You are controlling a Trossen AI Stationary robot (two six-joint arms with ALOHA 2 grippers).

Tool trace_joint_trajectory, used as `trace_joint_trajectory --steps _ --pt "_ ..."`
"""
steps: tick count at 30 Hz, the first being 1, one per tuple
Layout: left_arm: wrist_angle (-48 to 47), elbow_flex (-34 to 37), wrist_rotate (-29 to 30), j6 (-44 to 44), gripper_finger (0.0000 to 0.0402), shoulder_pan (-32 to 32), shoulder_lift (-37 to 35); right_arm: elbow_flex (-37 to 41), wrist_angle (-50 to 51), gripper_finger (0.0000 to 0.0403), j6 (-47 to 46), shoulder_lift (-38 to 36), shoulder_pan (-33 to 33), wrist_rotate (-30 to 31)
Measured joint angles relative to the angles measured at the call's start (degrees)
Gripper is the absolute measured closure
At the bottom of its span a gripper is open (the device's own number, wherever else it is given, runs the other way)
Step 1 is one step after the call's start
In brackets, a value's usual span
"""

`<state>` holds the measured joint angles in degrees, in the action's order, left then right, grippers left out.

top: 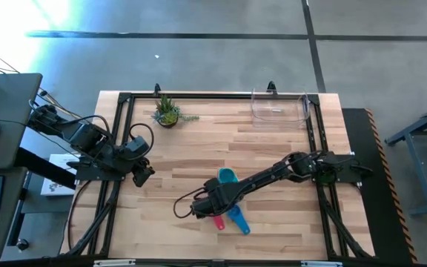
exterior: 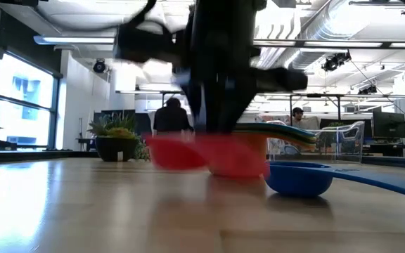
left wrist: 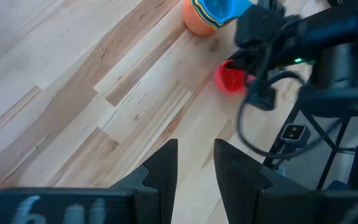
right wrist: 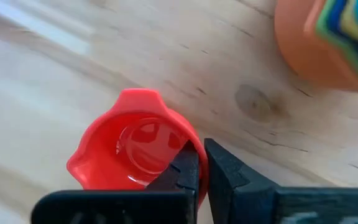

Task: Nest measuring cups in basket
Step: Stack the red measuring cup on top of the light blue measuring cup

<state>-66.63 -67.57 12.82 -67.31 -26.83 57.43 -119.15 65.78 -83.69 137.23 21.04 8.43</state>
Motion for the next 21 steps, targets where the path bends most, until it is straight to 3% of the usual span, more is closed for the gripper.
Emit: trace_joint_trajectory --steps 13,21 --pt "0.0 0.0 0.0 0.0 0.0307 0.0 0.0 0.0 7.5 0.0401 18.2 -10.5 -3.0 2.4" --pt "0.0 0.5 0.0 0.4 0.0307 0.0 0.0 0.0 17.9 0.0402 28.6 -16.0 -7.3 5.3"
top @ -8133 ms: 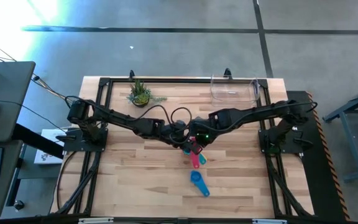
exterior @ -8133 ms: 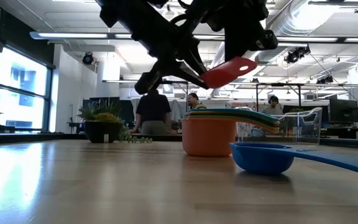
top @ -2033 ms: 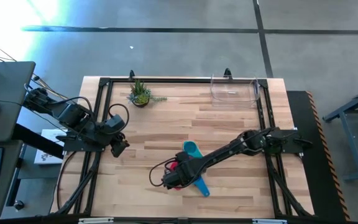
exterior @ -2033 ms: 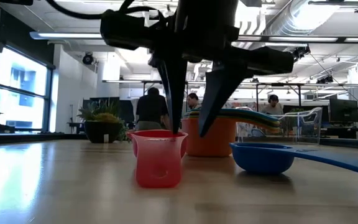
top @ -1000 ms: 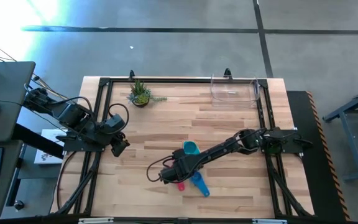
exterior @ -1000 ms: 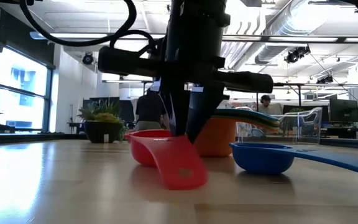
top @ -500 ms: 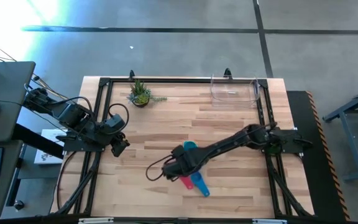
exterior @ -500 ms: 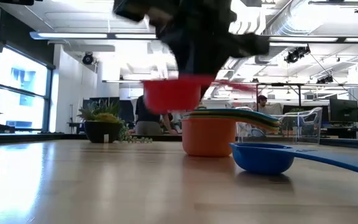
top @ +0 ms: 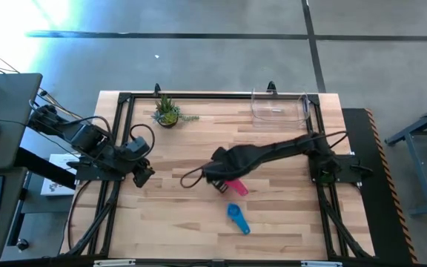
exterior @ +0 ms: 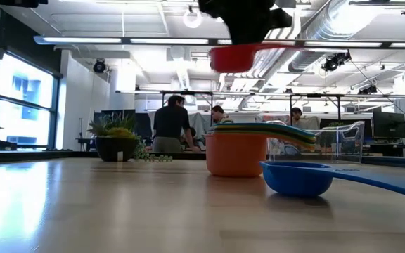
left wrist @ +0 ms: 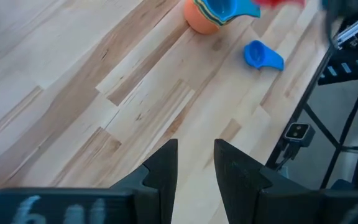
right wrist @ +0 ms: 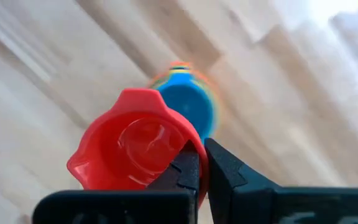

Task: Nest measuring cups in basket
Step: Stack the red measuring cup on top of the light blue measuring cup

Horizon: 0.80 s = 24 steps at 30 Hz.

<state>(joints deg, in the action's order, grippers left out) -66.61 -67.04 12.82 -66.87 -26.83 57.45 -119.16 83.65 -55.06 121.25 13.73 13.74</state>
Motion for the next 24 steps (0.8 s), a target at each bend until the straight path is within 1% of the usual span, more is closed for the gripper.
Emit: trace_joint_trajectory --steps 2,4,8,14,19,21,24 --pt "0.1 0.6 0.0 0.0 0.0307 0.0 0.0 0.0 1.6 0.0402 3.5 -1.8 -1.0 0.1" --pt "0.0 1.4 0.0 -0.2 0.0307 0.0 0.0 0.0 3.0 0.0402 6.8 -3.3 -1.4 1.6" --pt "0.1 2.4 -0.2 -0.5 0.0307 0.0 0.0 0.0 6.6 0.0402 9.4 -5.9 -2.6 4.6" --pt "0.6 2.5 -0.2 -2.8 0.0307 0.0 0.0 0.0 6.4 0.0402 15.4 -9.0 -4.6 7.2" --pt "0.5 2.5 -0.2 -5.9 0.0307 0.0 0.0 0.1 6.3 0.0402 20.8 -9.3 -7.0 7.3" --pt "0.5 2.5 -0.2 -6.6 0.0307 0.0 0.0 2.0 5.4 0.0402 22.8 -9.4 -8.0 6.8" --pt "0.5 2.5 -0.2 -7.4 0.0307 0.0 0.0 7.8 4.2 0.0402 23.7 -10.5 -9.4 5.2"
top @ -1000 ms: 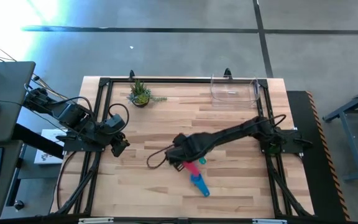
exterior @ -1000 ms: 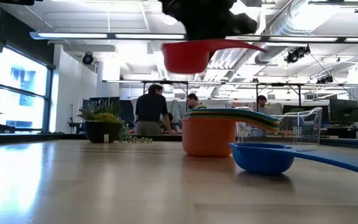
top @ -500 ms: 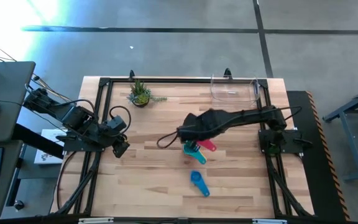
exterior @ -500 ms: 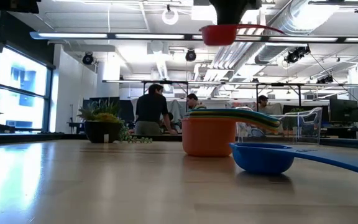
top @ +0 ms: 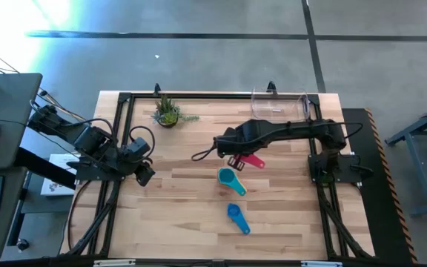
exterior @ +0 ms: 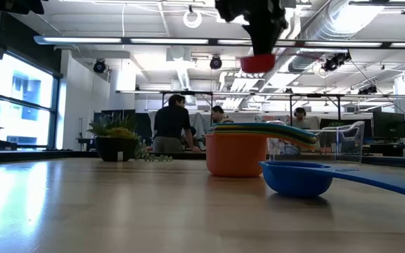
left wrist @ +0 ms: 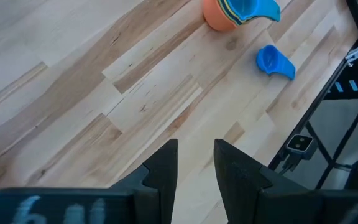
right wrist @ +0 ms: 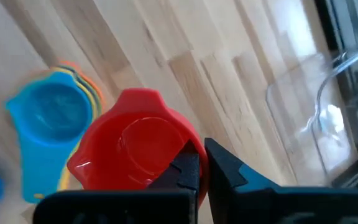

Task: Nest measuring cups in basket
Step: Stack the red measuring cup on top of the light blue measuring cup

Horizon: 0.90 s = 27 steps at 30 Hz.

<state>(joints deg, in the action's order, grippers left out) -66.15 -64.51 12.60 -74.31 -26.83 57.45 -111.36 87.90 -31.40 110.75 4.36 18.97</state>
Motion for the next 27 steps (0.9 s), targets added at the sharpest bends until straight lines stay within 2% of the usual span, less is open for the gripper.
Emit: trace_joint_trajectory --steps 3,12,17,27 --pt "0.0 0.0 0.0 -0.1 0.0307 0.0 0.0 7.4 -4.9 0.0402 0.0 -2.9 -0.8 -2.4" --pt "0.2 0.0 0.7 -0.6 0.0307 0.0 0.0 26.2 -29.6 0.0402 -1.1 -11.0 -2.1 -17.3" --pt "0.2 0.0 0.7 -0.6 0.0307 0.0 0.0 27.9 -36.9 0.0402 -3.6 -10.3 -2.0 -20.8" --pt "0.0 0.0 2.0 -0.5 0.0307 0.0 0.0 27.9 -38.2 0.0402 -5.2 -7.7 -1.2 -20.1"
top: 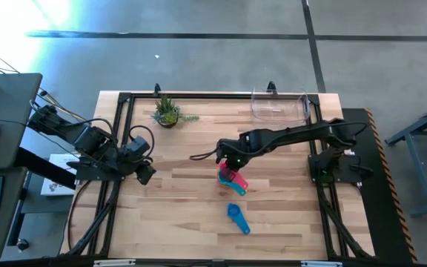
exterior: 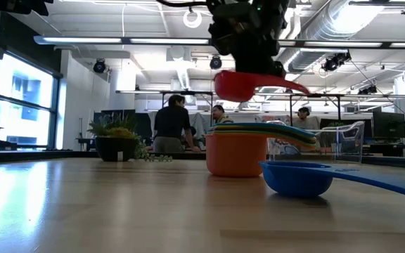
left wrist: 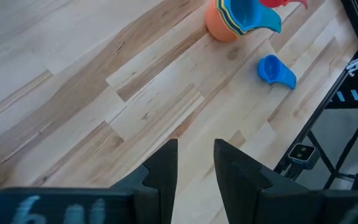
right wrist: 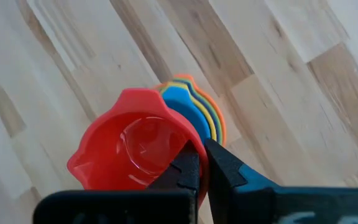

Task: Nest measuring cups in basket
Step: Stack the red measuring cup on top of the light blue measuring cup

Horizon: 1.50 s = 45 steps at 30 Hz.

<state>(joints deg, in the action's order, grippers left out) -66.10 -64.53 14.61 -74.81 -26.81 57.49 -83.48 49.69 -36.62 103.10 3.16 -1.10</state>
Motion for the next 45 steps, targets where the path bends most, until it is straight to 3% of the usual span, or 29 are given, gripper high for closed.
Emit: trace_joint_trajectory --steps 10,45 --pt "-0.1 0.0 0.0 0.0 0.0307 0.0 0.0 0.0 -2.2 0.0402 0.0 3.9 0.6 -0.1" --pt "-0.1 0.0 0.3 0.9 0.0307 0.0 0.0 0.0 -1.0 0.0388 -2.4 6.0 1.4 1.7"
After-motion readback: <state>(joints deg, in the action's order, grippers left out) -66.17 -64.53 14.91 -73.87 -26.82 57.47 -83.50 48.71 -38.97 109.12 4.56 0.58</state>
